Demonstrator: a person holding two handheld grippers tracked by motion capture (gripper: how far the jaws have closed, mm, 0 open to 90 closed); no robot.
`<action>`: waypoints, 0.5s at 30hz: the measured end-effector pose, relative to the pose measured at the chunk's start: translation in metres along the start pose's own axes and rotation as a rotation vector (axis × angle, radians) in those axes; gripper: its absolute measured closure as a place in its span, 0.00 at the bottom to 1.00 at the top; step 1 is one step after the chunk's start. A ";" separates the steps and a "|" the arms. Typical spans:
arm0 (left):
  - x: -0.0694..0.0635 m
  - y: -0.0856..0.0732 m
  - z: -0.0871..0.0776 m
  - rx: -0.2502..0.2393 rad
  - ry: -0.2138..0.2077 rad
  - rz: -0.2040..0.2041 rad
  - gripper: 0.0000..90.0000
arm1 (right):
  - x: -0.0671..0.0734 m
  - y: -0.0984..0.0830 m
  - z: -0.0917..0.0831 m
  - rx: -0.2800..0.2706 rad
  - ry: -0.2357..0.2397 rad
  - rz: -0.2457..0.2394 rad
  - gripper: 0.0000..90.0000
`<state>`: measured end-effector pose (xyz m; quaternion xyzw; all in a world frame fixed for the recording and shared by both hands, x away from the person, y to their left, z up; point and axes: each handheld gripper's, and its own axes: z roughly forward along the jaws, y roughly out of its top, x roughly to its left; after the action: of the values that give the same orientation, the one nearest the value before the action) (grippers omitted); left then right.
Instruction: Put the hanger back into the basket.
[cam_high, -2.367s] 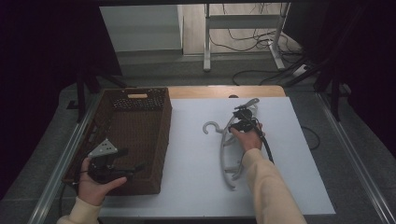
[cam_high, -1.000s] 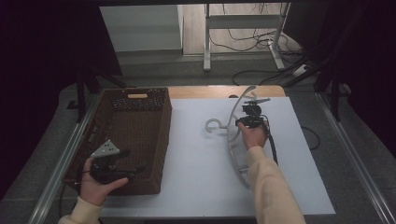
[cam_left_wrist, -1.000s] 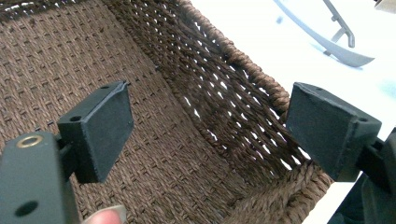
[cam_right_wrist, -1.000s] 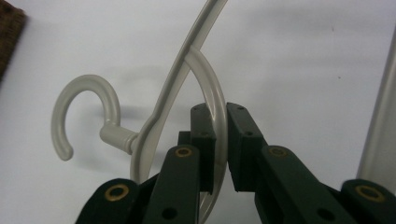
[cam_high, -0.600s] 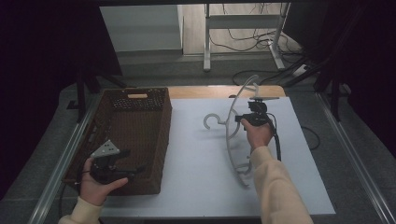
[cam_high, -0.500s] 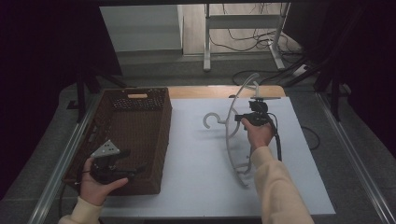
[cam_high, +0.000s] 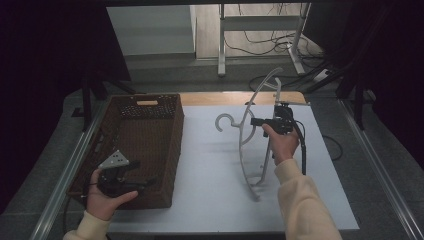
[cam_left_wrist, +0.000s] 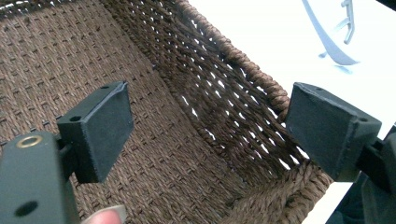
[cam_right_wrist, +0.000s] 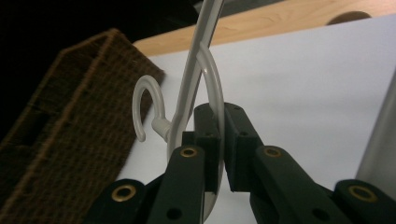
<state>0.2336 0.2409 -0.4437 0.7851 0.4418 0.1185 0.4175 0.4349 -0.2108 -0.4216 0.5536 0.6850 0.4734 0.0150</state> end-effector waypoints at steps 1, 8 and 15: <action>0.000 0.000 0.000 0.000 0.000 0.001 0.17 | 0.001 0.000 -0.002 -0.005 0.010 0.004 0.95; -0.002 0.002 -0.002 -0.008 0.006 0.001 0.17 | 0.012 -0.001 -0.017 -0.041 0.099 0.005 0.95; -0.006 0.005 -0.002 -0.015 0.001 0.004 0.17 | 0.021 -0.006 -0.033 -0.069 0.160 0.010 0.95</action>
<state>0.2320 0.2357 -0.4376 0.7828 0.4396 0.1228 0.4230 0.4040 -0.2154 -0.3969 0.5166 0.6645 0.5395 -0.0229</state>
